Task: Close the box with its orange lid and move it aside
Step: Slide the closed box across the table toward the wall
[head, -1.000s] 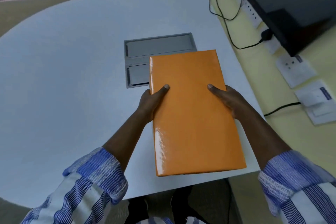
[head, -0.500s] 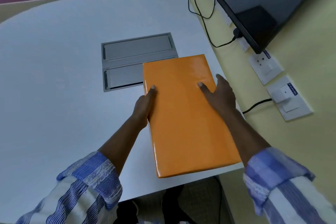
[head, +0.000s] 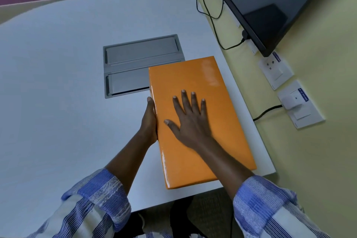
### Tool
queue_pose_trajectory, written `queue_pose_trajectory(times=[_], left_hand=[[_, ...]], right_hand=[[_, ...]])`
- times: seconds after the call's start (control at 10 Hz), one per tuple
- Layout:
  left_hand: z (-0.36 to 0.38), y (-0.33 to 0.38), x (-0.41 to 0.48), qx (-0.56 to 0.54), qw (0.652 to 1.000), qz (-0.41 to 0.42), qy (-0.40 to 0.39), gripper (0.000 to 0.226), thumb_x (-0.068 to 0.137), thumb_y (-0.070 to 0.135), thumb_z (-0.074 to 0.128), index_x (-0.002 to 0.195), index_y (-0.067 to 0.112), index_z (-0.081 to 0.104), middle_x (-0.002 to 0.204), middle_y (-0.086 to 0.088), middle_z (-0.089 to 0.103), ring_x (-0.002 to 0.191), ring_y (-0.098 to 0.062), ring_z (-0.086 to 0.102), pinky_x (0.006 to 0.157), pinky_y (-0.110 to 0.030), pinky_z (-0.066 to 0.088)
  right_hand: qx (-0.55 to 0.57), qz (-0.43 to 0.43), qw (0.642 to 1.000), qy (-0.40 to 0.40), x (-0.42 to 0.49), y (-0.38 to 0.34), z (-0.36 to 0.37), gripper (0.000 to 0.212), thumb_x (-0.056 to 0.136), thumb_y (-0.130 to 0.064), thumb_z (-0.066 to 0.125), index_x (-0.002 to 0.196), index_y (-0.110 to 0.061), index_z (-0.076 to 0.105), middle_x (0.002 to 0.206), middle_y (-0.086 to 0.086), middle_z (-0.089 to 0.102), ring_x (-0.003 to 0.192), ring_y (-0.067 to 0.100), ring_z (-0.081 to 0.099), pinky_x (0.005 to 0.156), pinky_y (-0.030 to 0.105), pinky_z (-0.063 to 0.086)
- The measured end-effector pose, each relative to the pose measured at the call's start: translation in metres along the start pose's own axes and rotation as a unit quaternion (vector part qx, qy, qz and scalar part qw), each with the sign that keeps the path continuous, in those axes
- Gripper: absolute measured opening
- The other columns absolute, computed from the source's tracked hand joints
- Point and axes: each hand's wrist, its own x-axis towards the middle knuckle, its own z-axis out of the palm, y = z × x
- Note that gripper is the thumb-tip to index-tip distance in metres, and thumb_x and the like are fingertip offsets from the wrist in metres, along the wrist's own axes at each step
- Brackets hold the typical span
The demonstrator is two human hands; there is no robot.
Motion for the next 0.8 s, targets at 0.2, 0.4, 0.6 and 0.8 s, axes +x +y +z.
queue_pose_trajectory(times=[0.2,0.4,0.6,0.8], left_hand=[[0.037,-0.007,0.005,0.009,1.0,0.009,-0.018,0.06,0.098,0.071,0.021,0.139,0.038,0.051,0.129,-0.001,0.067,0.112,-0.022,0.066,0.081,-0.042,0.057],[0.078,-0.017,0.007,0.047,0.998,0.025,-0.035,0.065,0.098,0.071,0.021,0.149,0.035,0.041,0.141,-0.002,0.06,0.12,-0.023,0.061,0.101,-0.051,0.051],[0.106,-0.022,0.011,0.072,0.995,0.036,-0.059,0.057,0.102,0.063,0.017,0.148,0.035,0.037,0.119,0.008,0.058,0.097,-0.005,0.06,0.074,-0.03,0.052],[0.107,-0.024,0.013,0.093,0.993,0.038,-0.059,0.045,0.102,0.063,0.017,0.135,0.04,0.039,0.118,0.009,0.059,0.096,-0.005,0.06,0.072,-0.03,0.051]], right_hand=[[-0.001,0.002,1.0,-0.004,-0.006,0.041,-0.009,0.083,0.096,-0.073,0.015,0.162,-0.024,0.005,0.17,0.009,-0.004,0.155,0.036,-0.005,0.121,0.062,0.003],[0.0,-0.002,1.0,0.006,-0.014,0.089,-0.019,0.081,0.097,-0.071,0.02,0.162,-0.024,0.01,0.17,0.007,-0.001,0.156,0.034,-0.003,0.122,0.06,0.003],[-0.003,0.007,1.0,0.008,-0.023,0.119,-0.024,0.08,0.097,-0.071,0.021,0.162,-0.024,0.011,0.17,0.007,0.0,0.156,0.032,-0.004,0.123,0.06,0.004],[-0.004,0.011,1.0,0.012,-0.024,0.121,-0.025,0.081,0.097,-0.071,0.021,0.162,-0.024,0.012,0.17,0.007,0.002,0.156,0.033,-0.002,0.122,0.06,0.005]])
